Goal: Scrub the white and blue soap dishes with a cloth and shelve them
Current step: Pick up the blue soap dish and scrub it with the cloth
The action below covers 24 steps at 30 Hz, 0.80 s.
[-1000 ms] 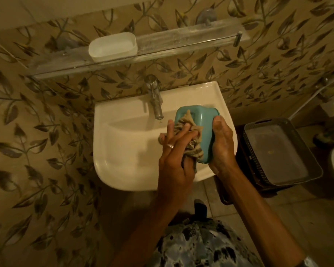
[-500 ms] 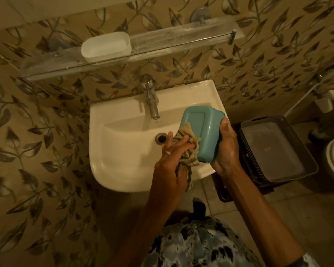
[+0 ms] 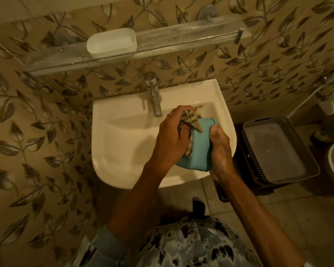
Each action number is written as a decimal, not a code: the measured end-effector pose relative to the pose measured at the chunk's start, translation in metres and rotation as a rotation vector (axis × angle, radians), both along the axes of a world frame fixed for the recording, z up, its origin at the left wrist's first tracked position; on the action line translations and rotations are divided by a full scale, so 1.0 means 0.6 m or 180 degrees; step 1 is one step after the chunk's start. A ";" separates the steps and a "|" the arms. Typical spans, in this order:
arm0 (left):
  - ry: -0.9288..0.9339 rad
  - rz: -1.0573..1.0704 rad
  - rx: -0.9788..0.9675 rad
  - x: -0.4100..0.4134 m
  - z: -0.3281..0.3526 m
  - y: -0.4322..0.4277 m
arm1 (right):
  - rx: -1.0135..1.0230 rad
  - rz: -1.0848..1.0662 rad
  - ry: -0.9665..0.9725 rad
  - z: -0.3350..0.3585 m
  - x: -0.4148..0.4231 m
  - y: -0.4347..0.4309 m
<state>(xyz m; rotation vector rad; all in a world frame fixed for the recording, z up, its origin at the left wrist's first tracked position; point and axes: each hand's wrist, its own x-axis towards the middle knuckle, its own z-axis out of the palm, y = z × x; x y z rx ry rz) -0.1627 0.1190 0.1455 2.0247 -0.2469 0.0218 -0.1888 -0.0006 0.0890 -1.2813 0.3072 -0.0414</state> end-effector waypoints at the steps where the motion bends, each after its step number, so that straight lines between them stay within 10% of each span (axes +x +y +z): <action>1: -0.0045 -0.0045 0.0028 -0.006 -0.006 0.001 | -0.0069 0.0021 -0.0016 0.000 0.000 -0.001; 13: -0.1153 -0.0141 0.1192 -0.109 -0.100 -0.015 | -0.0427 0.0218 0.0011 0.005 0.005 -0.003; 24: 0.0734 0.0630 -0.0730 0.010 -0.045 0.015 | -0.0564 0.0334 -0.0143 0.015 0.034 -0.005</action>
